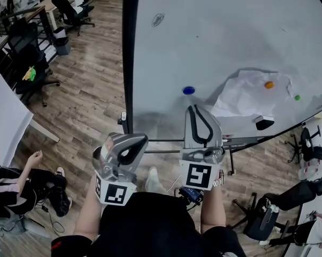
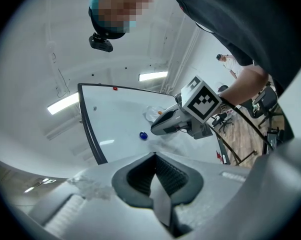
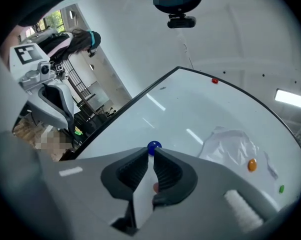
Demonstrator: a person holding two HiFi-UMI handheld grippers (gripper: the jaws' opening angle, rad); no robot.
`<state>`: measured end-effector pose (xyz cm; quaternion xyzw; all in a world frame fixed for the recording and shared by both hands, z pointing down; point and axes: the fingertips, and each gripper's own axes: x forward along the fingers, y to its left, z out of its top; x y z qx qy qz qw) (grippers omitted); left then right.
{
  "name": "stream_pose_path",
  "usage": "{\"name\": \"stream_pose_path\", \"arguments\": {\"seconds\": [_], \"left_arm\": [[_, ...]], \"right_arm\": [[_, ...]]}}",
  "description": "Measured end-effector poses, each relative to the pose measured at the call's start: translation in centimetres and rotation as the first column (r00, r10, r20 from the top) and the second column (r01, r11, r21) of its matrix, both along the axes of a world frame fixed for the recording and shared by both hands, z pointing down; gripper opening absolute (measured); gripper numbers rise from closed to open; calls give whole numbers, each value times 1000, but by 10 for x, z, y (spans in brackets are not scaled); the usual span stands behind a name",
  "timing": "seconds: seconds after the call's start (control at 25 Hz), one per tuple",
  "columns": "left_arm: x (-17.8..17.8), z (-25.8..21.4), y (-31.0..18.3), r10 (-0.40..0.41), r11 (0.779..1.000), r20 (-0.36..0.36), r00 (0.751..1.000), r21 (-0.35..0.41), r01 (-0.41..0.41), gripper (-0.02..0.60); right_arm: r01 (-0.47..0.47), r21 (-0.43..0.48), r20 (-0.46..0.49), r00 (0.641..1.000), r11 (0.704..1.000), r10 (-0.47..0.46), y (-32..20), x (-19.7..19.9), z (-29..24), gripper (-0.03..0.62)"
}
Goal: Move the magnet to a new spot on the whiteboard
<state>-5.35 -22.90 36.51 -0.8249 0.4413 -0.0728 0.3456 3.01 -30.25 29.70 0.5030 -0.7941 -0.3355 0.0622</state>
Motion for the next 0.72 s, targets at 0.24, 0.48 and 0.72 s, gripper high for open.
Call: {"name": "stream_pose_path", "arguments": {"seconds": [0.24,0.48,0.72], "left_arm": [[8,4,14,39,999,2,999,-9,-39,2],[11,9,32,73,997,-11,997,-30,-73,2],[8,9,48,92,994,-55,994,-51,-94,2]], "right_arm": [[-30,-23,20,999,999,30,20,10,8,4],[-37,-51,34,999,998,39,44,12,19,3],[-22,-119,66,997,993,30,67,8,38,3]]}}
